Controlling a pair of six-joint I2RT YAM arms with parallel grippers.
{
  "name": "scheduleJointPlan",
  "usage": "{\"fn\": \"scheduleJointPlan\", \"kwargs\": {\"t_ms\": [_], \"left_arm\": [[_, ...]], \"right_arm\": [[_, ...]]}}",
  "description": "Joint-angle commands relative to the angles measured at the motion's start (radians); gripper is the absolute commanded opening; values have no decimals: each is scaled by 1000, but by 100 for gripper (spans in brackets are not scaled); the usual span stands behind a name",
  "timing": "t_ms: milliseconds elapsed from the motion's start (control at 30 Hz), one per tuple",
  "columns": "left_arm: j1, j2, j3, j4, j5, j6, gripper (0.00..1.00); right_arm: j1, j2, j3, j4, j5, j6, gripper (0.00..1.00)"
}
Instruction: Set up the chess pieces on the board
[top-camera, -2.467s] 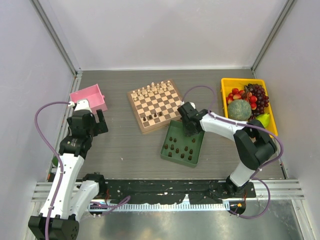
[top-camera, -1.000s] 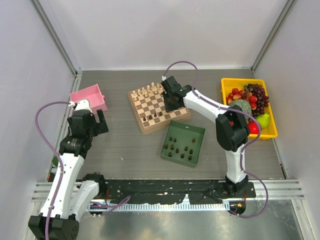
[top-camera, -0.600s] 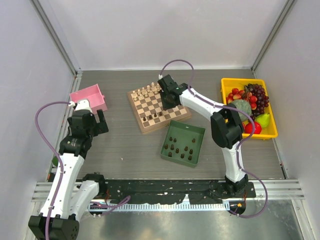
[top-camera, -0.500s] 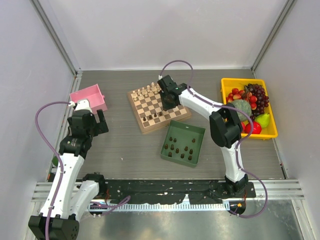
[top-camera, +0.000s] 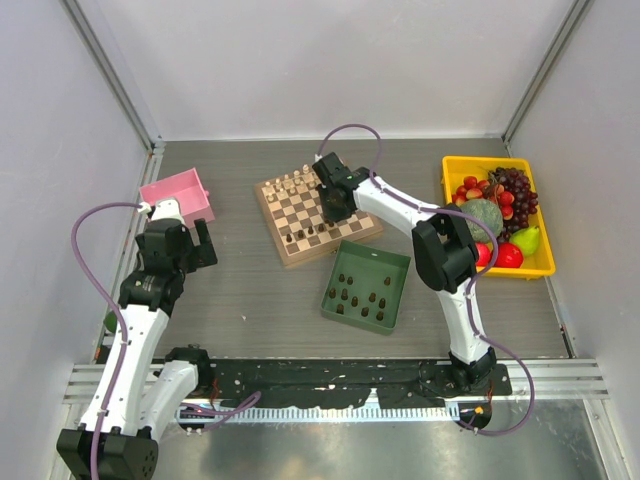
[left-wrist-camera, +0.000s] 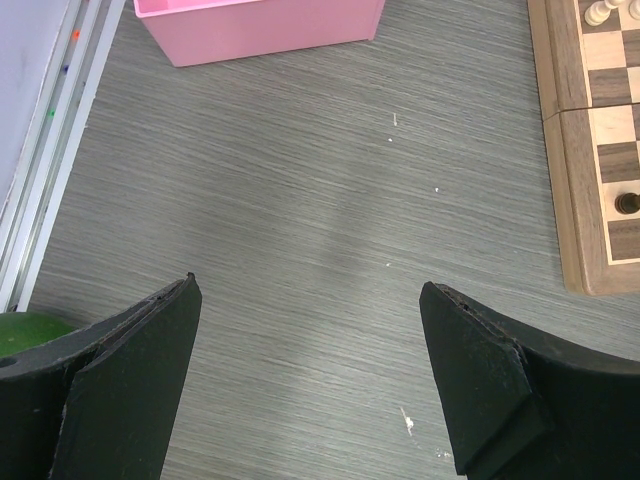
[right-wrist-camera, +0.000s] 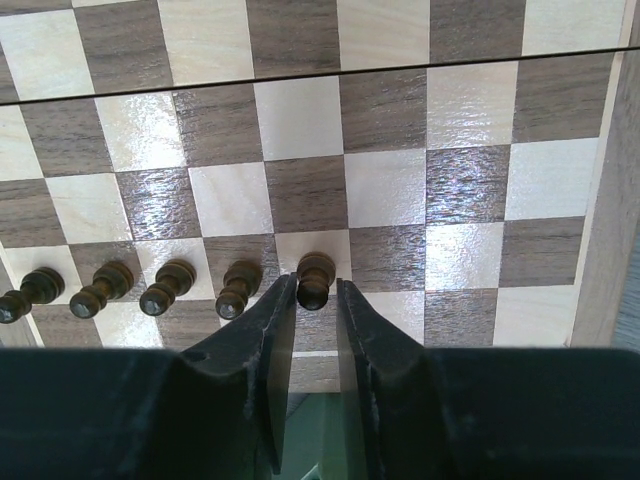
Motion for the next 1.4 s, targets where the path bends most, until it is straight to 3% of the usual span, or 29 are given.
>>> {"fn": "scheduleJointPlan", "kwargs": {"t_ms": [0, 200, 400, 767, 1000, 1367], "left_arm": [[6, 1, 12, 28, 8, 10, 99], [6, 2, 13, 27, 8, 10, 99], [6, -3, 12, 27, 4, 10, 99], [6, -13, 12, 28, 3, 10, 99], [6, -12, 13, 25, 3, 12, 99], [6, -7, 10, 25, -2, 10, 99]], "right_arm": [[4, -7, 39, 0, -6, -12, 31], [5, -42, 55, -7, -12, -11, 38], [5, -209, -18, -9, 43, -17, 39], [5, -611, -530, 17, 42, 67, 38], [13, -664, -714, 11, 26, 90, 37], [13, -595, -755, -24, 105, 66, 37]]}}
